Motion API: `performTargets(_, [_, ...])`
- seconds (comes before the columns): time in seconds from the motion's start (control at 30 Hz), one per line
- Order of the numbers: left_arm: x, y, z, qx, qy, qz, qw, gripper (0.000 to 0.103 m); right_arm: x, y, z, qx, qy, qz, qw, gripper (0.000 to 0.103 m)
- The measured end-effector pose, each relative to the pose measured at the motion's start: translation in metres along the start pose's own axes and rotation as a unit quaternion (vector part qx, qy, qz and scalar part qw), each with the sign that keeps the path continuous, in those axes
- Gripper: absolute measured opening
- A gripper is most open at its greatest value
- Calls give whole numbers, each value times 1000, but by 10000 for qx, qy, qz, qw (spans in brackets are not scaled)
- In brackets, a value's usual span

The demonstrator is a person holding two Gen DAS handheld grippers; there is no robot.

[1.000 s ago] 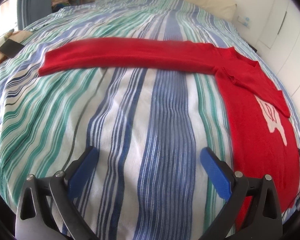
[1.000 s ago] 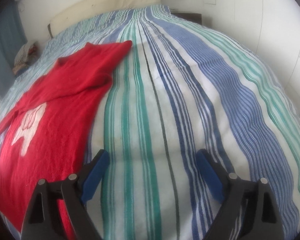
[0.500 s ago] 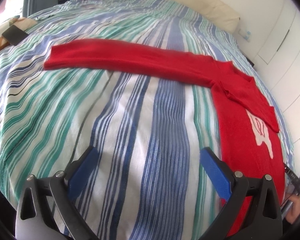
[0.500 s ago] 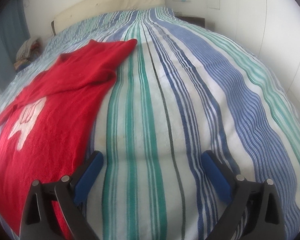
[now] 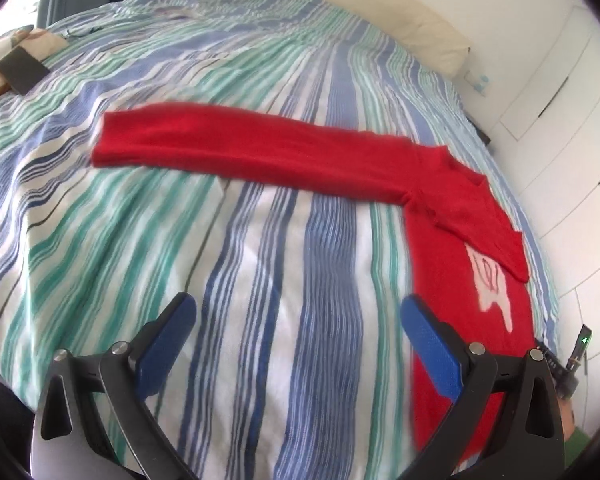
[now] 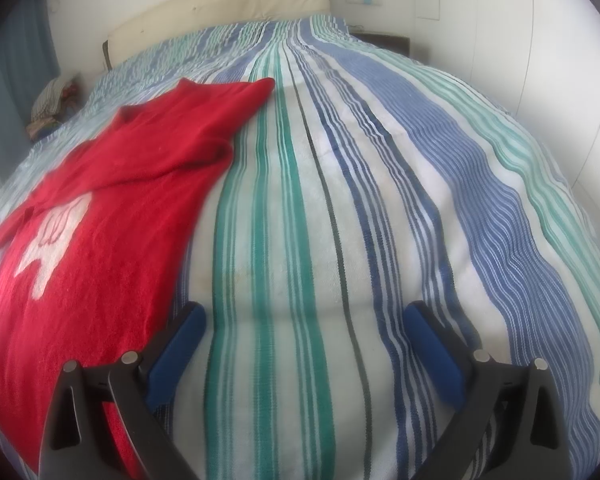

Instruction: Fold small clothes

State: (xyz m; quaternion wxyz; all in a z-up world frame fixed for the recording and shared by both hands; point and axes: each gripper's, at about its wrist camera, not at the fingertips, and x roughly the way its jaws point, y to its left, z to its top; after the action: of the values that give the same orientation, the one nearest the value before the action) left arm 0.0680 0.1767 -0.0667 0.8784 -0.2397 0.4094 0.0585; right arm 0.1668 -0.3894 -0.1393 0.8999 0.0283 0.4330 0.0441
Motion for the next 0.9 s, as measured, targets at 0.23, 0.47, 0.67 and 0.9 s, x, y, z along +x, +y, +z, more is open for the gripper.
performTargets(0.23, [-17,98,79,-933,-260,425,9944,102,-1,0,0,-14,-11,-28,10000,99])
performTargets(0.47, [27,153,109,-1446,334,530,9875,101,0,1,-1,-54,-21,-70,10000,99])
performTargets(0.67, [78,145,119,-1392,711,515,9864,99,1,1,-1,-70,-18,-95,9999,100])
performTargets(0.9, [65,109,143,-1034,719,789,9889,10,1,2,0,-83,-19,-125,9999,100])
